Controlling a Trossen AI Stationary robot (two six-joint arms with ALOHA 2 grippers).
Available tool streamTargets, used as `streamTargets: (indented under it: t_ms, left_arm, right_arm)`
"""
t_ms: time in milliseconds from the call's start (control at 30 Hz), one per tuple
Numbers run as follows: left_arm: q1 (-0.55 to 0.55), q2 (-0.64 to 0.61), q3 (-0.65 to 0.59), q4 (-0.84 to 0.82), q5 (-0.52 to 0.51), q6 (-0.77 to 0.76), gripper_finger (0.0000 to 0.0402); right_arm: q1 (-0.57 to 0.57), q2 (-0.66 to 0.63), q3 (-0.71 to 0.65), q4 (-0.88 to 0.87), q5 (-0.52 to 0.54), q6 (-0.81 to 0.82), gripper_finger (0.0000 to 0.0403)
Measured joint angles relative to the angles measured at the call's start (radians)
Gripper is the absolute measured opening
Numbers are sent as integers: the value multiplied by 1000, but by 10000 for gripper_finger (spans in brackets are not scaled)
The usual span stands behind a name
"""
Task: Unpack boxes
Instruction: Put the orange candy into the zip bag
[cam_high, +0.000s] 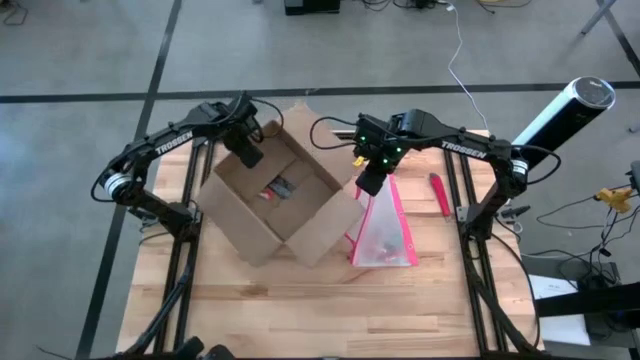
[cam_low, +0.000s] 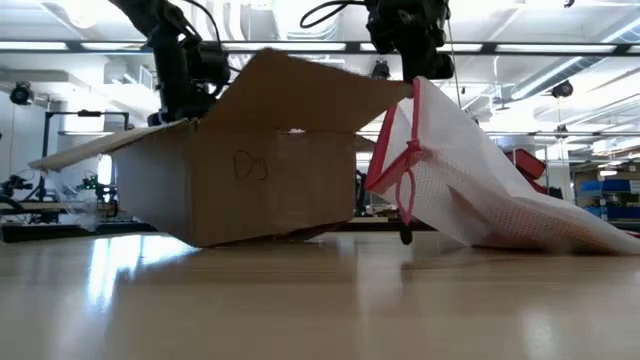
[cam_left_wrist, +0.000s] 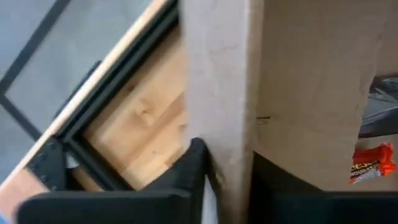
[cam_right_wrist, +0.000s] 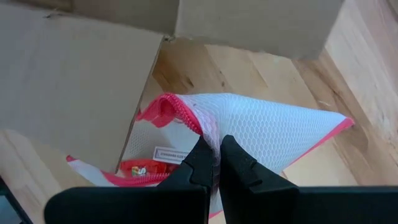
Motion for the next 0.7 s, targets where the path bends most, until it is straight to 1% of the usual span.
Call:
streamTargets:
  t_ms: [100, 233, 300, 367, 433, 533, 633, 700]
  left_arm:
    - [0, 0, -9, 6, 39, 15, 125]
    - [-1, -2, 3, 16, 80, 65, 216]
    - [-2, -2, 24, 23, 118, 139, 259]
    - [-10, -5, 49, 24, 175, 233, 292]
    - [-26, -12, 68, 23, 253, 355, 312]
    - [-84, -21, 81, 12, 332, 566, 321]
    - [-171, -21, 68, 3, 339, 722, 316]
    - [-237, -18, 40, 13, 345, 775, 315]
  right_arm:
    - [0, 0, 0, -1, 0, 0, 0]
    - [0, 0, 0, -1, 0, 0, 0]
    - [0, 0, 0, 1, 0, 0, 0]
    - [0, 0, 0, 0, 0, 0, 0]
    - [0, 0, 0, 0, 0, 0, 0]
    - [0, 0, 0, 0, 0, 5, 0]
    - [0, 0, 0, 0, 0, 13, 0]
    - [0, 0, 0, 0, 0, 18, 0]
